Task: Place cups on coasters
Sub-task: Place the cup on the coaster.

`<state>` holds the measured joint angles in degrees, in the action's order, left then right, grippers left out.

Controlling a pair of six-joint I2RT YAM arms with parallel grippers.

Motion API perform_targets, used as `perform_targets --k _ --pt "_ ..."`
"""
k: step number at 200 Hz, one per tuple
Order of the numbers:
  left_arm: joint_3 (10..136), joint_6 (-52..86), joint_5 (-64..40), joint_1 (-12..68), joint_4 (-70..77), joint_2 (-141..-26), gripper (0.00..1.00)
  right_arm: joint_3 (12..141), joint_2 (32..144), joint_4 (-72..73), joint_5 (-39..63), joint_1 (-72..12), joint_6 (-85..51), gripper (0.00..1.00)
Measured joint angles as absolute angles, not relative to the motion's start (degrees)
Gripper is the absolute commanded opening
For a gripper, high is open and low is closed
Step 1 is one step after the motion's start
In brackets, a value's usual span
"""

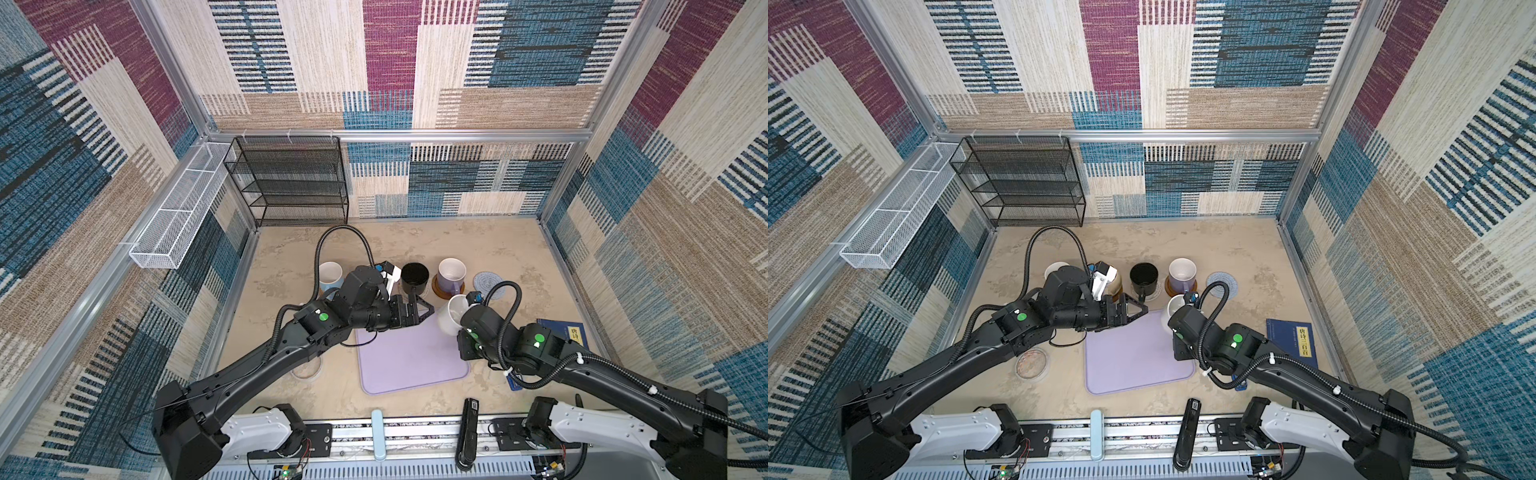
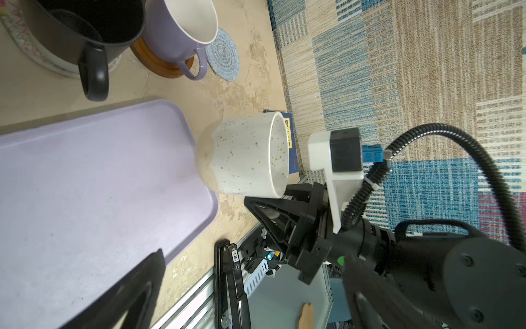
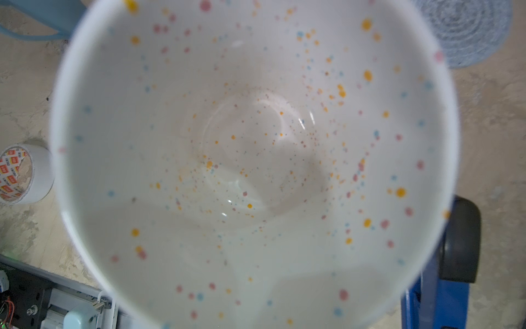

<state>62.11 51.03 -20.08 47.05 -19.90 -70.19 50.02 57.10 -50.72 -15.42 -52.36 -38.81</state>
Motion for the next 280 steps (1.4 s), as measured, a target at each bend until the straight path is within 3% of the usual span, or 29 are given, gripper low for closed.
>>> perform_targets --k 77,206,280 --pt "68.86 50.78 -19.64 47.16 -18.72 -77.43 1.0 56.45 58.26 -51.99 -16.1 -37.67 -27.73 0.0" --pt "81.87 46.09 -22.9 47.16 -20.36 -89.47 1.0 61.6 69.6 -38.3 -12.21 -16.45 -13.82 0.0" --pt "87.61 44.82 -22.92 47.16 -20.82 -97.14 1.0 64.64 83.85 -33.26 -12.71 -12.82 -12.36 0.0"
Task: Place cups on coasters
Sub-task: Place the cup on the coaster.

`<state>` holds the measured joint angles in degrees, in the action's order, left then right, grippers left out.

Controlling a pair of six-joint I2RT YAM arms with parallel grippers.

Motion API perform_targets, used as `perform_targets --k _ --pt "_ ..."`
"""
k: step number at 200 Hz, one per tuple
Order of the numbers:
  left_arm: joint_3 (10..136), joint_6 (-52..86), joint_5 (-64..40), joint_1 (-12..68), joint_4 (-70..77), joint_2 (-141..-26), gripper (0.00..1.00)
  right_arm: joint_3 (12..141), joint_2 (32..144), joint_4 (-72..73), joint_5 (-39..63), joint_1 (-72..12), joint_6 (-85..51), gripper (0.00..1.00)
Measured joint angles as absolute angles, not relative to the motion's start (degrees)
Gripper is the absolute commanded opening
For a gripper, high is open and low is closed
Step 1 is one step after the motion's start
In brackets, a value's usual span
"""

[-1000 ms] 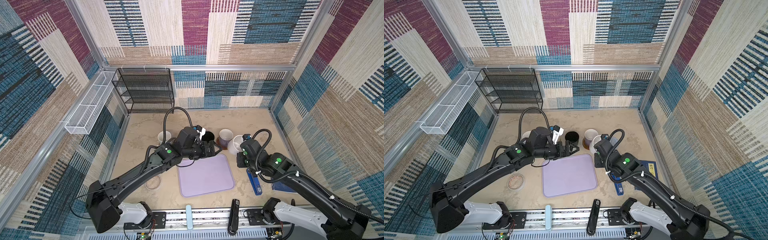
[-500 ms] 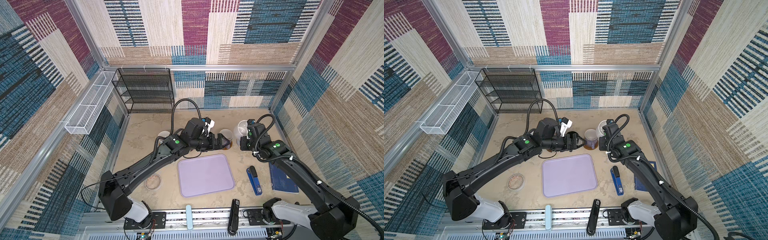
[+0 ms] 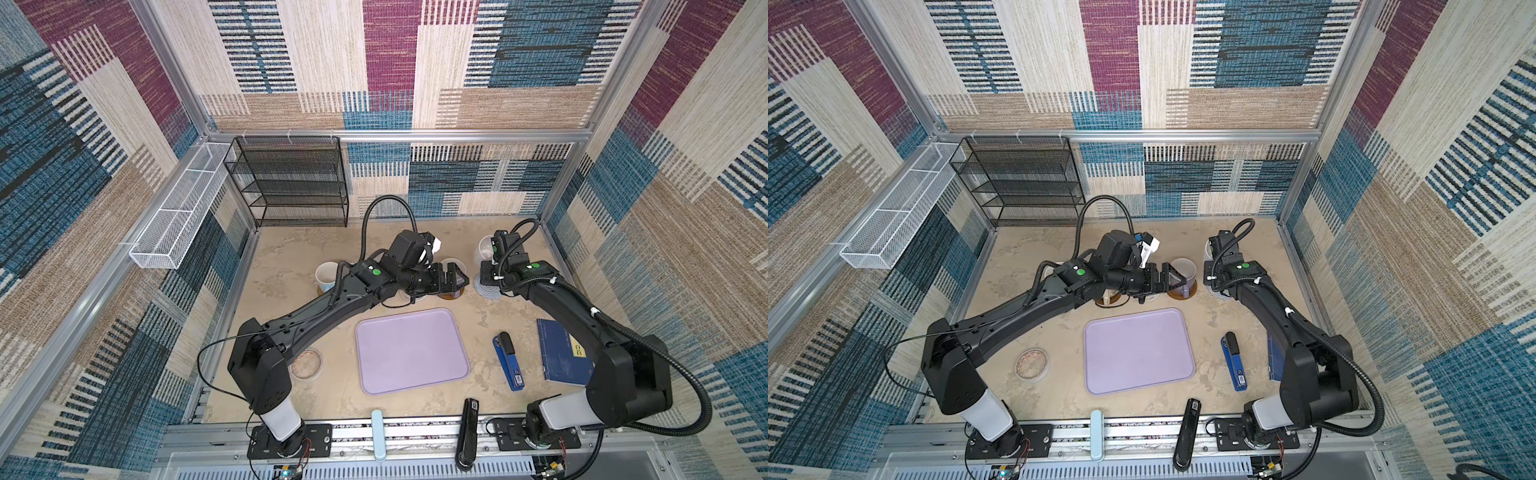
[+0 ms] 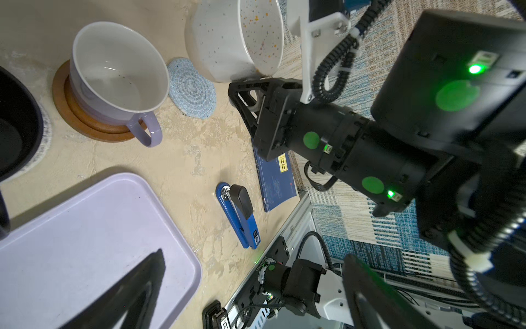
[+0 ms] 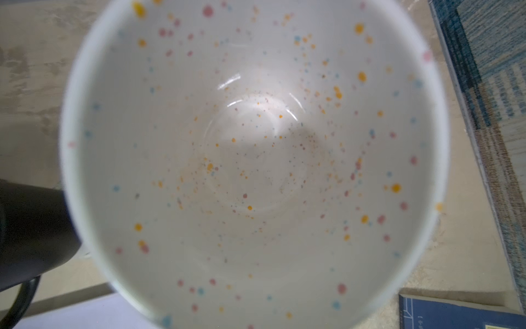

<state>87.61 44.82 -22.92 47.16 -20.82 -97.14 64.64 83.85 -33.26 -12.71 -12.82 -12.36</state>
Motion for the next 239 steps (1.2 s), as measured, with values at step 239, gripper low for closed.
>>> perform_targets --k 239 --pt "87.42 42.94 -22.87 47.68 -21.85 -98.13 1.0 64.34 92.88 -34.74 -4.95 -4.25 -9.26 0.0"
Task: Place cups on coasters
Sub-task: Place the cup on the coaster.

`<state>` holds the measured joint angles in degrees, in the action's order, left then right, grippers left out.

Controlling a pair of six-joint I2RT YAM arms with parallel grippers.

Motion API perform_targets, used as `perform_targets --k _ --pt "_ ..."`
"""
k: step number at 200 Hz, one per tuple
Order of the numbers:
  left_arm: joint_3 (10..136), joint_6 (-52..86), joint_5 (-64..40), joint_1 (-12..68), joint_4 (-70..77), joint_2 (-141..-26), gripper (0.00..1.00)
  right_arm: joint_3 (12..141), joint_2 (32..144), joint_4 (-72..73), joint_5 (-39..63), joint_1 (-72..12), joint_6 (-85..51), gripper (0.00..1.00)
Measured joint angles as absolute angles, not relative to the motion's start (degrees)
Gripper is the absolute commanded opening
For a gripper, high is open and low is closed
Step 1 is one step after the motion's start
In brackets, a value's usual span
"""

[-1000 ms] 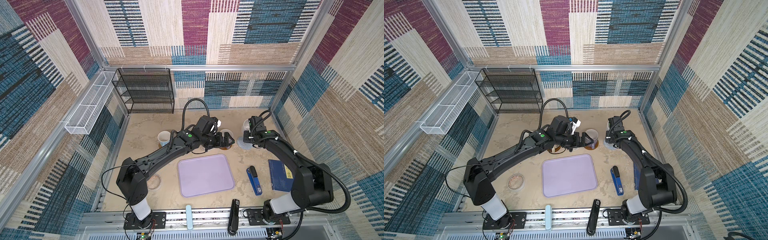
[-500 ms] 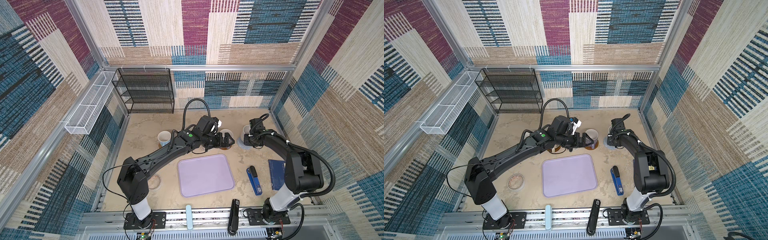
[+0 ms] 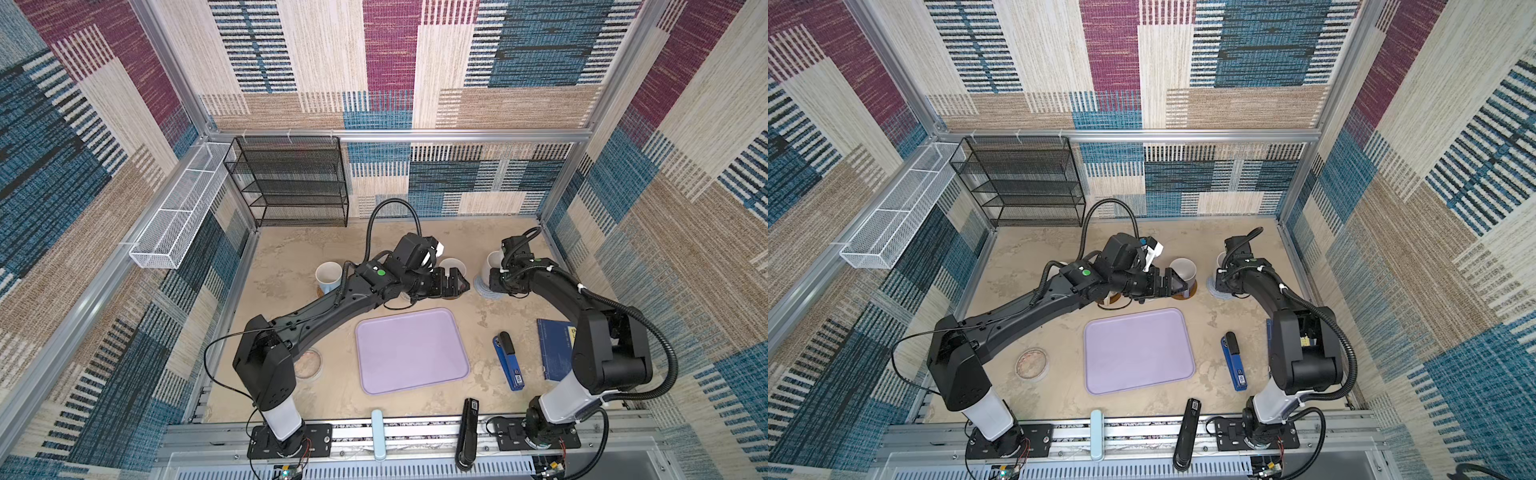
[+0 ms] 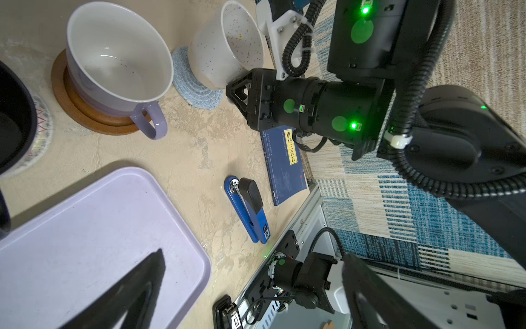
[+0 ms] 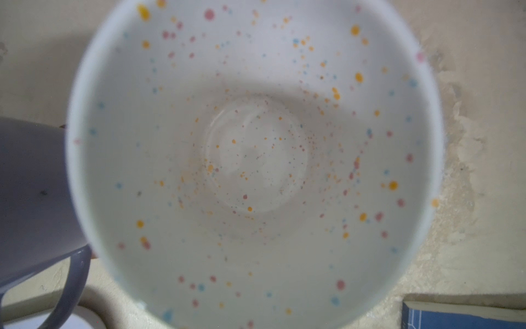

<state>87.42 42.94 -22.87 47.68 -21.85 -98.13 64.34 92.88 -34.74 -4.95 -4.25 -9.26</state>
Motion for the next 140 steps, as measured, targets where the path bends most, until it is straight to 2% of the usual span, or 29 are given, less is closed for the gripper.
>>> perform_targets --k 118,140 --pt "87.31 43.16 -22.87 47.72 -21.74 -98.8 1.0 63.0 95.26 -33.1 -5.65 -4.27 -9.63 0.0" --pt "87.18 43.16 -22.87 47.72 -21.67 -98.83 1.0 63.57 96.03 -32.67 -5.65 -4.27 -9.63 0.05"
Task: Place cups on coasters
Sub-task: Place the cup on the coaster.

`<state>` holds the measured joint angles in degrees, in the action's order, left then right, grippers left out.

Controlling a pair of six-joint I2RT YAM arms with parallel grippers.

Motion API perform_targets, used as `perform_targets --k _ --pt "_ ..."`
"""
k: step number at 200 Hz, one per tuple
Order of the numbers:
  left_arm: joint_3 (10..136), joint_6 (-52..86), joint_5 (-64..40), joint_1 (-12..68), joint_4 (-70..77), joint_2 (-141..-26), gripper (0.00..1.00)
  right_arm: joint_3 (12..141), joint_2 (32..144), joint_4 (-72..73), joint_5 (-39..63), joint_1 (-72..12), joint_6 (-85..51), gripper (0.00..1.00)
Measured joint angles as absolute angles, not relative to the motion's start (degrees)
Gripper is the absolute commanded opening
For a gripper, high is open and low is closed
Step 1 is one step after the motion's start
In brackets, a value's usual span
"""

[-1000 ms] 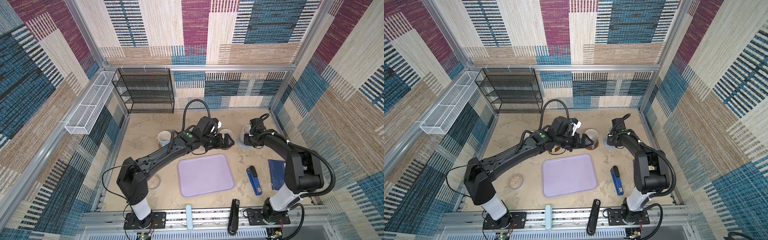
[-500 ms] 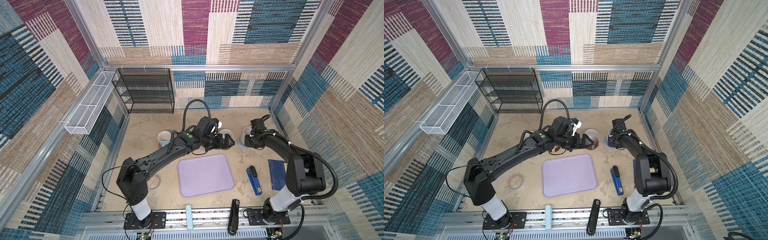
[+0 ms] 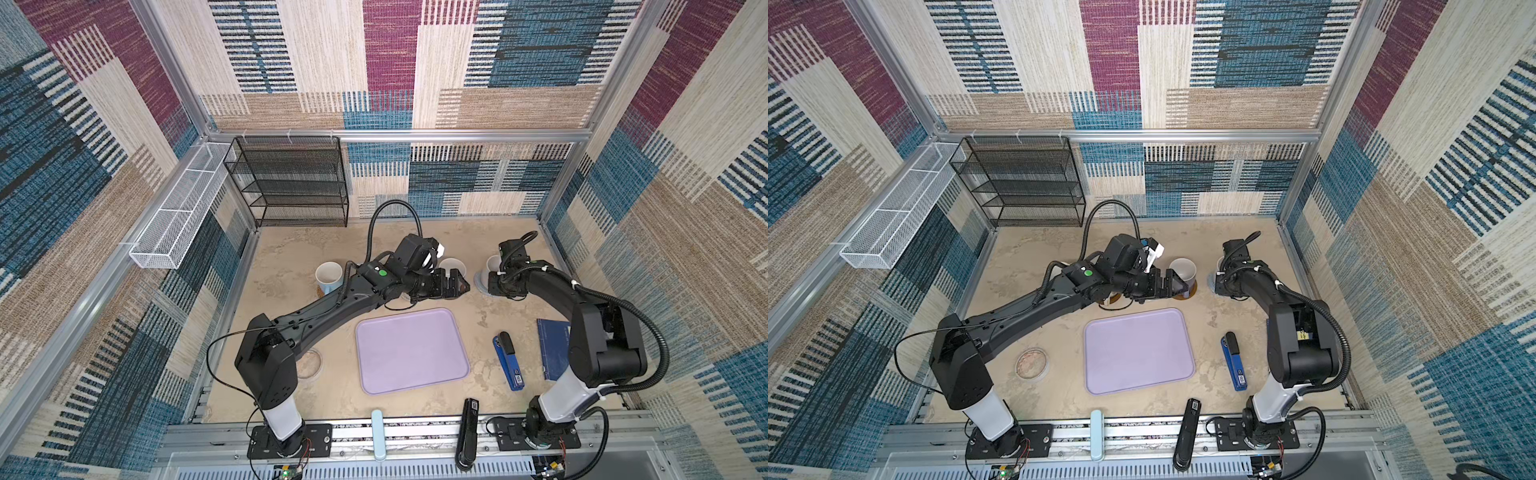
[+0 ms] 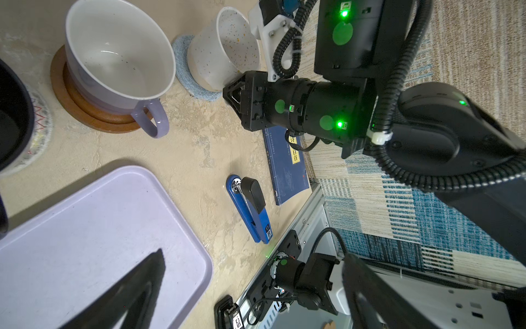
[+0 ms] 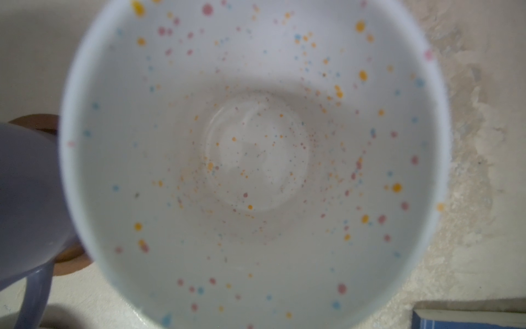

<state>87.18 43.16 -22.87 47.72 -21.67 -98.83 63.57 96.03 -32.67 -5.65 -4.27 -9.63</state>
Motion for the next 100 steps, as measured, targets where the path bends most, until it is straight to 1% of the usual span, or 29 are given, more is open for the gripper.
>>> perform_targets --k 25,34,64,93,100 --pt "86.76 43.18 -22.85 47.72 -21.63 -98.85 1.0 64.12 96.84 -32.14 -5.61 -4.27 -9.61 0.14" --pt "86.65 43.2 -22.85 47.72 -21.61 -98.85 1.0 64.12 96.9 -31.97 -5.61 -4.27 -9.61 0.18" --pt "86.32 43.31 -22.85 47.72 -21.61 -98.83 1.0 64.12 96.86 -31.94 -5.67 -4.27 -9.63 0.26" --pt "86.17 43.31 -22.83 47.72 -21.39 -98.59 1.0 64.12 96.77 -32.42 -5.15 -4.27 -9.67 0.41" --pt "86.13 43.31 -22.83 47.72 -21.34 -98.52 1.0 64.14 96.73 -32.42 -5.17 -4.27 -9.67 0.42"
